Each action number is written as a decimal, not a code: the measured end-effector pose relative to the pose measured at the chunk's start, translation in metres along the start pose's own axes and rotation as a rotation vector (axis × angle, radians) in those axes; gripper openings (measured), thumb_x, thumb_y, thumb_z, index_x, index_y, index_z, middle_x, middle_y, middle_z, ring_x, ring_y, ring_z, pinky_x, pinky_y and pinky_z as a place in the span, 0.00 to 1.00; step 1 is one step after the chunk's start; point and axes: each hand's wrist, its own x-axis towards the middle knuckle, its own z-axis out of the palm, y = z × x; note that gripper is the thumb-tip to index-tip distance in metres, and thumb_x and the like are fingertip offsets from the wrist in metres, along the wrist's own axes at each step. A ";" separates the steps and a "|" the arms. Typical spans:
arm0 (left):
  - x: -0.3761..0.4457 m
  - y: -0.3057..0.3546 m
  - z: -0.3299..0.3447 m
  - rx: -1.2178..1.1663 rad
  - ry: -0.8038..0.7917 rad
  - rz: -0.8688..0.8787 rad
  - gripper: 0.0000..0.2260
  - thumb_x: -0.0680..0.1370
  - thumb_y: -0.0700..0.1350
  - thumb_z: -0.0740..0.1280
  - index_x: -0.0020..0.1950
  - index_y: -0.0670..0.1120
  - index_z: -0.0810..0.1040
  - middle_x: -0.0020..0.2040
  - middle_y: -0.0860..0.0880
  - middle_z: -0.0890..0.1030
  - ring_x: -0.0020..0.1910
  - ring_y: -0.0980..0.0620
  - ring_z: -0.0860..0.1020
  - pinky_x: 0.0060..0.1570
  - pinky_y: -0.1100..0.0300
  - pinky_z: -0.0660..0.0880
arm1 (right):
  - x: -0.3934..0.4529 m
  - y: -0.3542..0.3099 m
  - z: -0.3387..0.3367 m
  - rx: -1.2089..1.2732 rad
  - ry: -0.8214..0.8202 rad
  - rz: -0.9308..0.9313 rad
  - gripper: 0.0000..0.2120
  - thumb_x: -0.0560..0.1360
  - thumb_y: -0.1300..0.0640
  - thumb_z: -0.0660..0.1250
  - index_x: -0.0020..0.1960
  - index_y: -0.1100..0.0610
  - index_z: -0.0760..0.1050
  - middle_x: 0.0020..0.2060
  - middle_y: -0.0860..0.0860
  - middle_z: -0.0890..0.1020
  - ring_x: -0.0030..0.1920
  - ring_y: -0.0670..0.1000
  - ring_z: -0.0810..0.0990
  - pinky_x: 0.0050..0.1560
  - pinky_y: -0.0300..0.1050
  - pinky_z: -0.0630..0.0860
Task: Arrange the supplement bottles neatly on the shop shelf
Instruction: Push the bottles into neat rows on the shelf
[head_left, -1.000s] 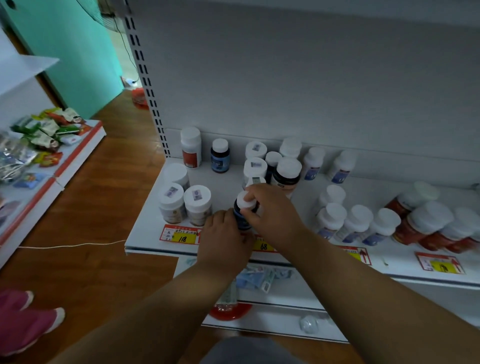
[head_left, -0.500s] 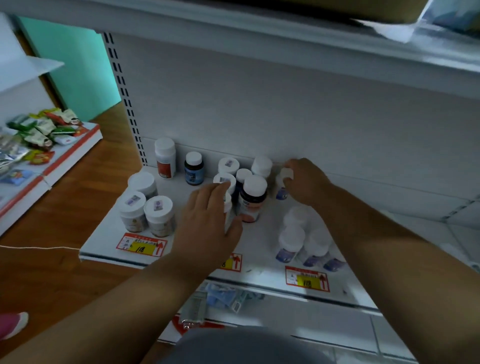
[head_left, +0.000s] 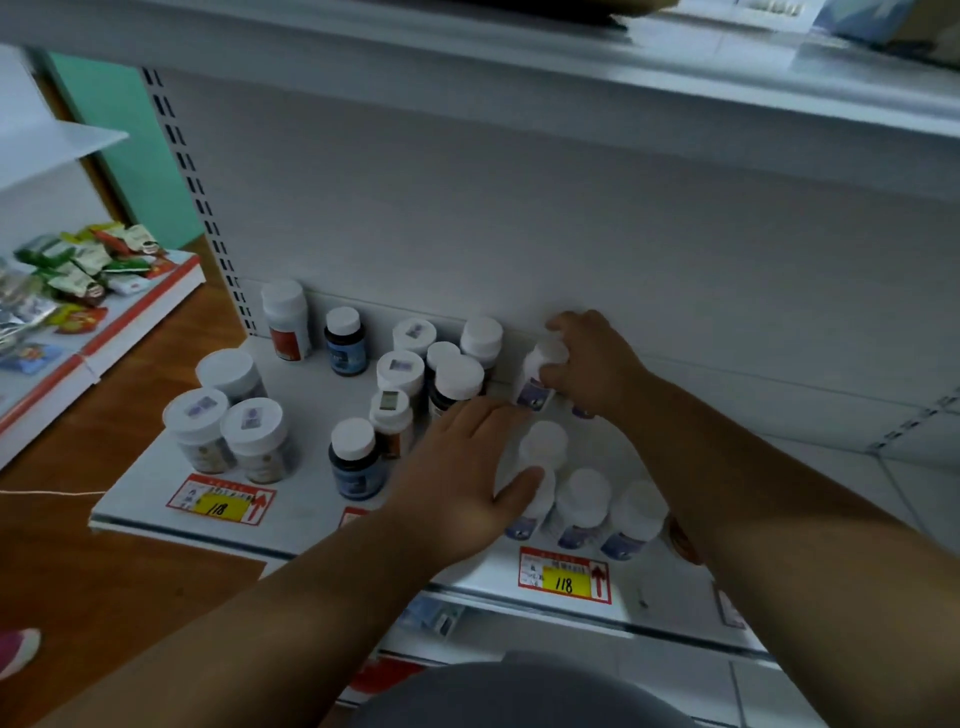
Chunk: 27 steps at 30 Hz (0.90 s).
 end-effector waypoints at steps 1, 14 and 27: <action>0.003 0.002 0.004 0.000 -0.057 0.010 0.28 0.75 0.61 0.64 0.71 0.48 0.67 0.67 0.50 0.70 0.66 0.50 0.67 0.64 0.63 0.60 | -0.006 0.004 -0.010 0.021 0.024 0.011 0.27 0.69 0.55 0.74 0.66 0.59 0.72 0.59 0.59 0.71 0.55 0.58 0.75 0.52 0.44 0.70; 0.028 -0.009 0.052 -0.006 -0.325 -0.007 0.52 0.62 0.75 0.67 0.77 0.56 0.47 0.77 0.55 0.52 0.74 0.51 0.57 0.67 0.57 0.57 | -0.067 0.029 -0.014 -0.043 -0.296 0.051 0.16 0.71 0.53 0.72 0.57 0.51 0.74 0.48 0.47 0.73 0.48 0.48 0.73 0.44 0.40 0.66; 0.026 -0.003 0.047 0.037 -0.268 -0.060 0.50 0.61 0.77 0.61 0.76 0.55 0.49 0.77 0.53 0.52 0.74 0.49 0.56 0.68 0.53 0.60 | -0.044 0.032 -0.022 0.030 0.039 0.102 0.13 0.77 0.49 0.65 0.59 0.52 0.75 0.52 0.51 0.73 0.50 0.50 0.73 0.48 0.40 0.67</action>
